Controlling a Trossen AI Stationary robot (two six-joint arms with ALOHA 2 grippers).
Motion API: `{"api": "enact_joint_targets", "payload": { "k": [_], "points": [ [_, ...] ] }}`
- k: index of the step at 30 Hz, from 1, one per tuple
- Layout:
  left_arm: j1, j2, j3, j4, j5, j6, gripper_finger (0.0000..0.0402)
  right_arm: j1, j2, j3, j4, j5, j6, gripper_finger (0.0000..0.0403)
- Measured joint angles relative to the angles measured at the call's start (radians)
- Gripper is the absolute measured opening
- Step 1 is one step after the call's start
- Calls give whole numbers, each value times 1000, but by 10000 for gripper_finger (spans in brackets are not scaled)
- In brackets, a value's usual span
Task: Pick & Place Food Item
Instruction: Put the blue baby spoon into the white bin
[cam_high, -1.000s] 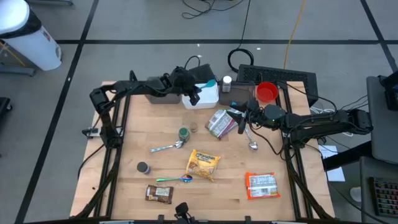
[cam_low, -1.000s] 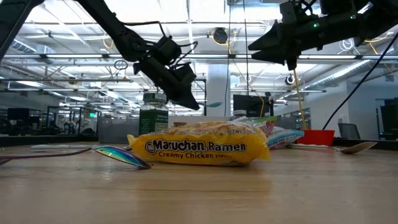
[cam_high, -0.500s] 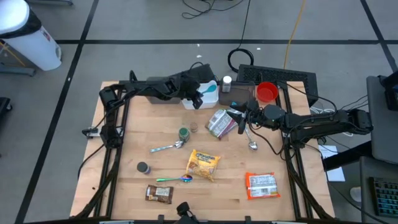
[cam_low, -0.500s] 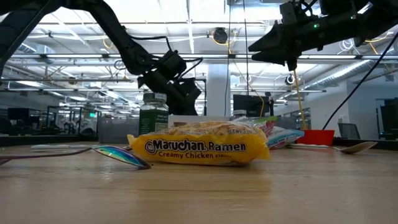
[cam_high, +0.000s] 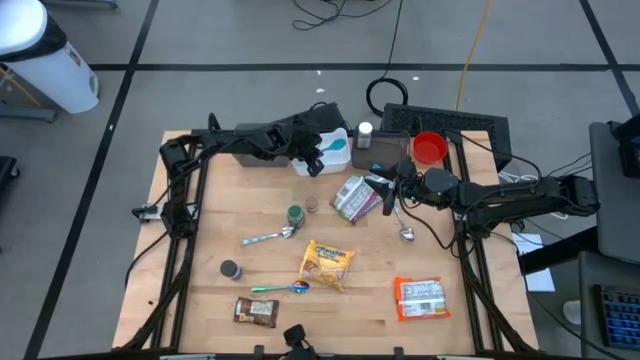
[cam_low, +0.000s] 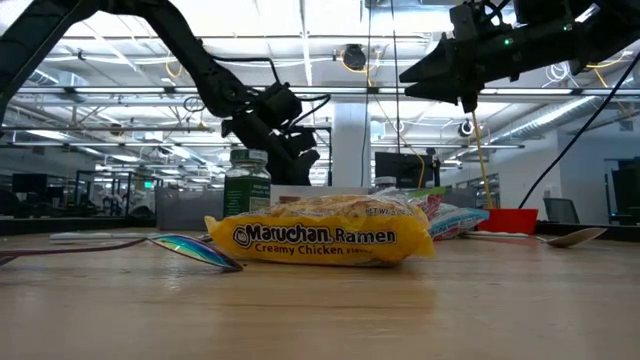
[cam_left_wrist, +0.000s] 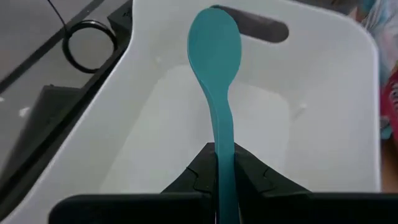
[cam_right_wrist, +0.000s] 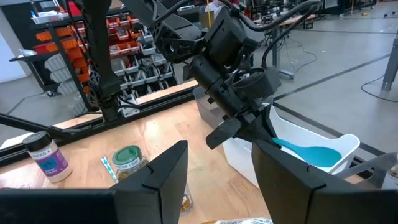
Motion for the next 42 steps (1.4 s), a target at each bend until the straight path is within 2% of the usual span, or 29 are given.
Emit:
{"api": "enact_joint_targets", "payload": {
  "k": [4,11,14,24,33,42],
  "points": [
    [-7,-11,64,-67,-42,66,22,0,0,0,0,0,-1,171],
    [8,-32,204,-200,-23,105,22,0,1,0,-17,0,2,171],
    [20,-30,202,-225,15,103,22,0,1,0,-22,0,2,171],
    [20,-4,176,-244,24,82,22,-5,1,0,-22,31,0,171],
    [14,64,176,-251,52,164,22,-7,1,0,-22,27,2,171],
    [29,65,176,-270,140,278,22,-7,1,0,-23,33,-5,171]
  ]
}}
